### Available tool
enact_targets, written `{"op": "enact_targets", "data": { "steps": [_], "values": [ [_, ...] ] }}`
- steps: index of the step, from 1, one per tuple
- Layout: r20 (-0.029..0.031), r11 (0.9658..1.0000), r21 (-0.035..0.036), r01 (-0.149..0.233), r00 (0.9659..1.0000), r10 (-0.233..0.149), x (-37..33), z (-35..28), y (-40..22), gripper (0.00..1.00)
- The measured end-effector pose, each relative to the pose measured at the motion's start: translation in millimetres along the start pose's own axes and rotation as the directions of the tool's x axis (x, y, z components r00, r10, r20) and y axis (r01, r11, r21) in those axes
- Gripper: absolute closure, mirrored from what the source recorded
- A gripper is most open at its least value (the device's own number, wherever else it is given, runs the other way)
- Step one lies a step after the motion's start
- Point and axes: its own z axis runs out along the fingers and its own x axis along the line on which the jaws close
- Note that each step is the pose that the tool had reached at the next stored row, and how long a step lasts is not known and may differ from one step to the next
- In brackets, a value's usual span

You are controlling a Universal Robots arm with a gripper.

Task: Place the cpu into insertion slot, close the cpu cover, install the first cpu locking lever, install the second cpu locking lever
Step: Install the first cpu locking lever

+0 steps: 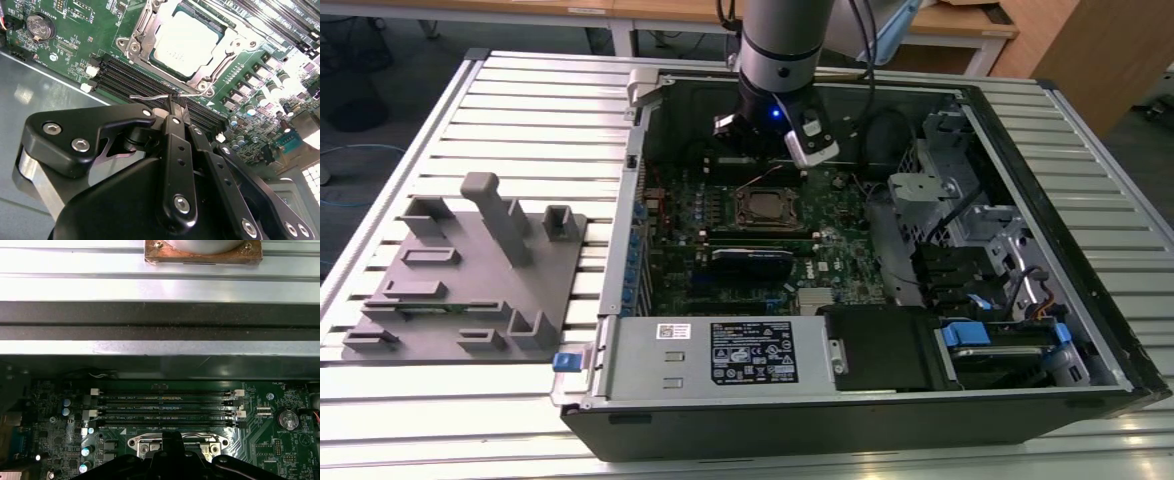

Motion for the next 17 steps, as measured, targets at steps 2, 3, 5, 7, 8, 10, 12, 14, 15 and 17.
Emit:
{"op": "enact_targets", "data": {
  "steps": [2,3,5,7,8,10,12,14,15,17],
  "values": [
    [0.0006,1.0000,-0.0001,0.000,1.0000,0.000,0.0,0.1,0.0,0.89],
    [0.0007,1.0000,-0.0001,0.000,1.0000,0.000,0.0,0.1,0.0,0.89],
    [0.0007,1.0000,0.0000,0.000,1.0000,0.000,0.0,0.1,0.0,0.89],
    [0.0011,1.0000,-0.0006,0.000,1.0000,0.000,0.0,0.8,-0.1,0.89],
    [0.0016,1.0000,-0.0004,0.000,1.0000,0.000,0.0,1.5,-0.3,0.89],
    [0.0044,1.0000,-0.0004,0.001,1.0000,-0.001,0.1,3.7,-0.8,0.89],
    [0.0091,1.0000,-0.0007,0.002,1.0000,-0.002,0.1,6.0,-1.3,0.89],
    [0.0120,1.0000,-0.0007,0.003,0.9999,-0.003,0.1,7.0,-1.5,0.89],
    [0.0151,1.0000,-0.0007,0.003,0.9999,-0.003,0.1,7.9,-1.7,0.89],
    [0.0227,1.0000,-0.0015,0.005,0.9997,-0.005,0.2,9.3,-2.1,0.89]
  ]
}}
